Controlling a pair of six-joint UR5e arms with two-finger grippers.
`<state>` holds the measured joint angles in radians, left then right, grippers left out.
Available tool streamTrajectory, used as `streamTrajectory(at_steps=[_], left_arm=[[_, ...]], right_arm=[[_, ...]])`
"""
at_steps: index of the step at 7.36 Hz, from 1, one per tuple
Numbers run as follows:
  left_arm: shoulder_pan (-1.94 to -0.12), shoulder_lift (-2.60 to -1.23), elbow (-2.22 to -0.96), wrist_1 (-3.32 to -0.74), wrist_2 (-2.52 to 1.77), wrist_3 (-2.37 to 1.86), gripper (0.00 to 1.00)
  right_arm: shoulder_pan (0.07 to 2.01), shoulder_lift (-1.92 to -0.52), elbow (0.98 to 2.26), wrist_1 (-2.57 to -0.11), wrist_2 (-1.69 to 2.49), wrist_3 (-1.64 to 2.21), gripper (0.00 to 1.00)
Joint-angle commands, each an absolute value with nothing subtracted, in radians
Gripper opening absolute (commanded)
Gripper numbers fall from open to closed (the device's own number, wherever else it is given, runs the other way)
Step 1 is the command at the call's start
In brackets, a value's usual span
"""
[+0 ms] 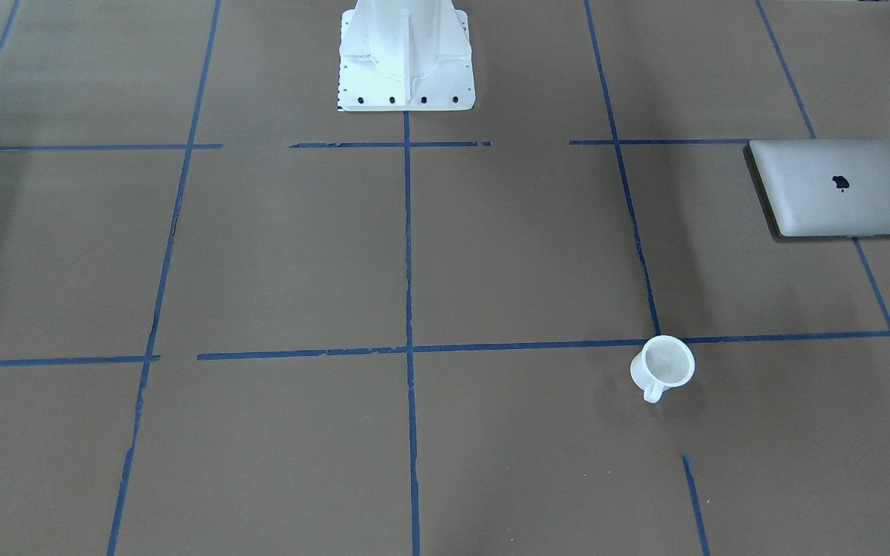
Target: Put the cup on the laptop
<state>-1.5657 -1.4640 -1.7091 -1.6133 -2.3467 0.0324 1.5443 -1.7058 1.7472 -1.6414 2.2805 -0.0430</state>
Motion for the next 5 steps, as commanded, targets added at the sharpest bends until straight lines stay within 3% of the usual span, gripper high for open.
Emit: streamTrajectory(at_steps=[1,3,5], left_arm=[[-1.499,-1.557,-1.689,-1.719,-2.347,-0.04,1.0],[-1.398,-1.586,-1.657,-1.929,-2.345,-0.063,1.0],[-1.297,-1.838,-1.526,-1.881,-2.341,-0.077,1.0]], right_arm=[[1.545,-1.706,1.747,-1.641,2.281,-0.043,1.0],[1.545,-1.706,1.747,-1.641,2.281,-0.043,1.0],[1.545,-1.706,1.747,-1.641,2.279,-0.043,1.0]])
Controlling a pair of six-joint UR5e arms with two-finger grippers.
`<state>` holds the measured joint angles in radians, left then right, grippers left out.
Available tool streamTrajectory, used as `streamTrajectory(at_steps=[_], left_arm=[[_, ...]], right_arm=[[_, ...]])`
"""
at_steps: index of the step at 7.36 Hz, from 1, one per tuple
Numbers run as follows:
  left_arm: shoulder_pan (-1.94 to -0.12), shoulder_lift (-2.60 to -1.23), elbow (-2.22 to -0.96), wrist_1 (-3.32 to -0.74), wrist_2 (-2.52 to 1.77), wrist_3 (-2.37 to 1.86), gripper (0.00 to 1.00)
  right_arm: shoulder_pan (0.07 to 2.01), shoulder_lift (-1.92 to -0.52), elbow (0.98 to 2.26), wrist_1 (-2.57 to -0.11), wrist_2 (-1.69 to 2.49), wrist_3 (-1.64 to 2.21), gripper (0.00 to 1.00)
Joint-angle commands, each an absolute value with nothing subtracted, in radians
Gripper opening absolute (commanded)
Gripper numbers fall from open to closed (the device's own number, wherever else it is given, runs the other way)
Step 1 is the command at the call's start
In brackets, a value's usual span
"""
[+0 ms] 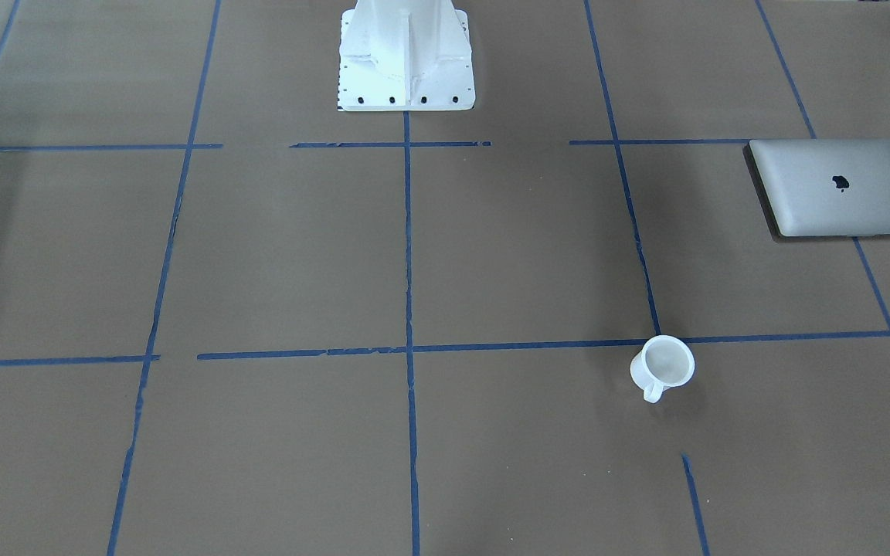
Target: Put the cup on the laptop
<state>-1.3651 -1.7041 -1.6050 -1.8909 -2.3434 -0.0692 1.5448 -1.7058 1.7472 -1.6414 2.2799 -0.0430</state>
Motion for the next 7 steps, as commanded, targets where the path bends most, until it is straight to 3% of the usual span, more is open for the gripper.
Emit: streamTrajectory(at_steps=[1,4,7], left_arm=[[-1.261,-1.968,-1.417,-1.864,-2.335,-0.077,1.0],[-1.162,-2.199,-1.257,-1.865,-2.238,-0.18,1.0],[-1.047,-2.339,-1.102,-1.876,-2.174,-0.313,0.99]], right_arm=[[1.545,-1.706,1.747,-1.641,2.281,-0.043,1.0],[1.545,-1.706,1.747,-1.641,2.279,-0.043,1.0],[1.545,-1.706,1.747,-1.641,2.281,-0.043,1.0]])
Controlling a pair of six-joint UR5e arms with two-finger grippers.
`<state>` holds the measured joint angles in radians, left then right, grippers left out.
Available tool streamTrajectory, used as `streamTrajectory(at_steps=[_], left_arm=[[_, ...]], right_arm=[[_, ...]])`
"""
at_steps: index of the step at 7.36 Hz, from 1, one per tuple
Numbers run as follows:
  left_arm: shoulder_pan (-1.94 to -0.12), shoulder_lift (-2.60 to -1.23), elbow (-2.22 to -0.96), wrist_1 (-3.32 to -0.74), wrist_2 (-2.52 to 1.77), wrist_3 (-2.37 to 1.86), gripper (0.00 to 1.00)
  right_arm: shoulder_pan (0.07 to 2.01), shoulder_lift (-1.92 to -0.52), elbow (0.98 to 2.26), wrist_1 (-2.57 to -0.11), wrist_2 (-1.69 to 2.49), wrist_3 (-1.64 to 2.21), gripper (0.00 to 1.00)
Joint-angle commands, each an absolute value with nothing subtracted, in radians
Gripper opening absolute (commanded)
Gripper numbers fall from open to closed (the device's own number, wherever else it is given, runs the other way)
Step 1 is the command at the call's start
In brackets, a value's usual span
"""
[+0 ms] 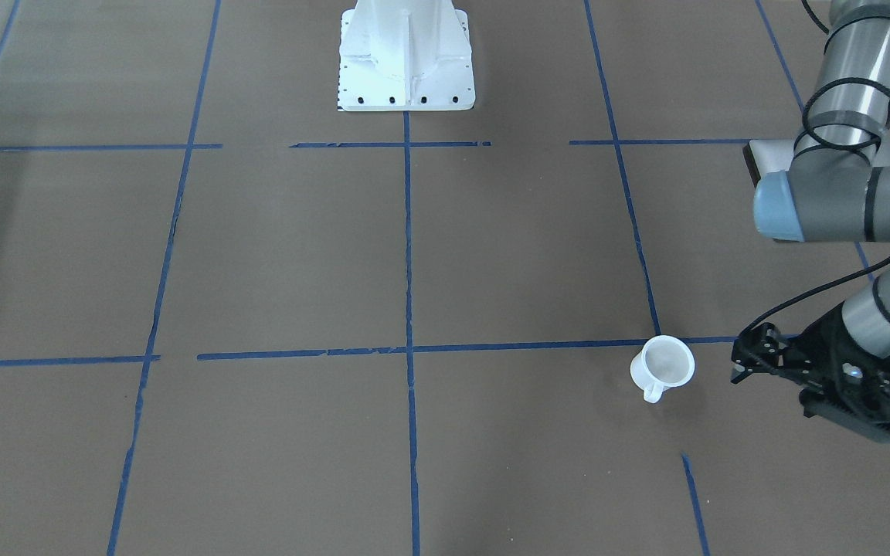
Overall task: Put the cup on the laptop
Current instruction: 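Reach the left gripper to the white mug and grasp it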
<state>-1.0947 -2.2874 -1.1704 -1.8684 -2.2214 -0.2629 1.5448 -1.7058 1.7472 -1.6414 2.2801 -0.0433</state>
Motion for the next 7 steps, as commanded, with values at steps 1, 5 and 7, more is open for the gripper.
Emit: streamTrajectory(at_steps=[1,5,7], left_arm=[[-1.014,-2.335,-1.091,-1.878,-2.145,-0.317,0.99],[-0.933,-2.326,-1.005,-1.894,-2.145,-0.398,0.99],[-0.928,-2.329,-0.996,-1.91,-2.149,-0.407,0.44]], right_arm=[[1.545,-1.706,1.747,-1.64,2.281,-0.043,1.0],[1.545,-1.706,1.747,-1.641,2.28,-0.043,1.0],[1.545,-1.706,1.747,-1.641,2.281,-0.043,1.0]])
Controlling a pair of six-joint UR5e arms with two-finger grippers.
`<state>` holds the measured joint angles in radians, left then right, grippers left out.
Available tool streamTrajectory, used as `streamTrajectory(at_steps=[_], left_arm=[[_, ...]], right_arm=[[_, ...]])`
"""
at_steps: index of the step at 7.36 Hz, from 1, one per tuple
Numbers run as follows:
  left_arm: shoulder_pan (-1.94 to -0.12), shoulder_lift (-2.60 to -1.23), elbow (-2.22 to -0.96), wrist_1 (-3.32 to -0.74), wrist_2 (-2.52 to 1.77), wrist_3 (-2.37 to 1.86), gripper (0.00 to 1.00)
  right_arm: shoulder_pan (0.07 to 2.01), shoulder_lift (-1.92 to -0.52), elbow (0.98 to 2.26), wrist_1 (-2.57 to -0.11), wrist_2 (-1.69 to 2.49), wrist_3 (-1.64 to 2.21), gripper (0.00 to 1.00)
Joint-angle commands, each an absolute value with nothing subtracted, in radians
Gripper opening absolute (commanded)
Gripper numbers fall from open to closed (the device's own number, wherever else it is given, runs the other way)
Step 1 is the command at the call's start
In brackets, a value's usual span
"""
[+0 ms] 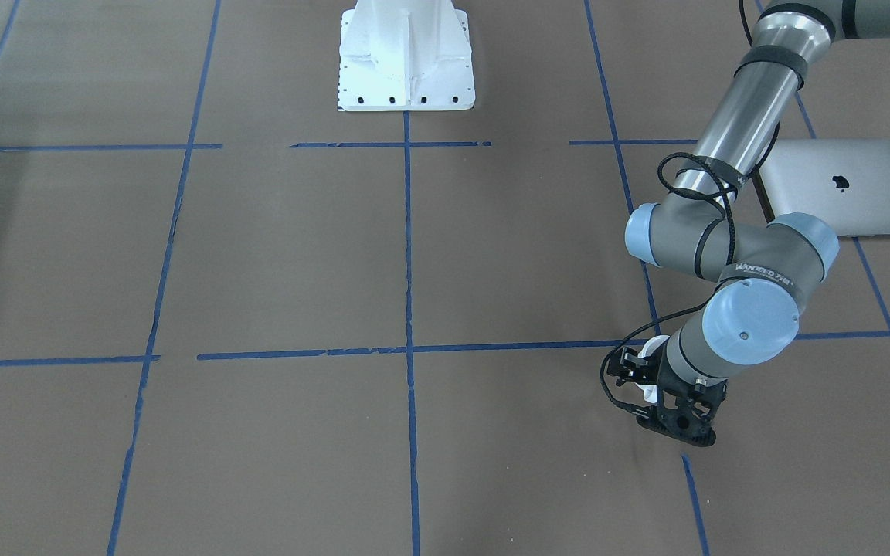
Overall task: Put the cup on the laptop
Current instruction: 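Lift the white mug with the left gripper and carry it toward the laptop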
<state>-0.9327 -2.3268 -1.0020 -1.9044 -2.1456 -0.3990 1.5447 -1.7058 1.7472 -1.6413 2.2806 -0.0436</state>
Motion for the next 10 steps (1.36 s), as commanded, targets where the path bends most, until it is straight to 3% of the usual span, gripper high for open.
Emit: streamTrajectory(at_steps=[1,5,7,10], left_arm=[[-0.928,-2.332,-0.994,-1.898,-2.155,-0.407,0.0],[-0.989,-2.333,-1.002,-1.89,-2.213,-0.407,0.0],[-1.107,-2.31,-1.055,-1.734,-2.227,-0.396,0.0],[-1.232,-2.053,-1.416,-1.519,-2.23,-0.235,0.0]], right_arm=[[1.545,-1.706,1.747,-1.641,2.281,-0.044,1.0],[1.545,-1.706,1.747,-1.641,2.281,-0.043,1.0],[1.545,-1.706,1.747,-1.641,2.279,-0.044,1.0],[1.545,-1.706,1.747,-1.641,2.28,-0.043,1.0]])
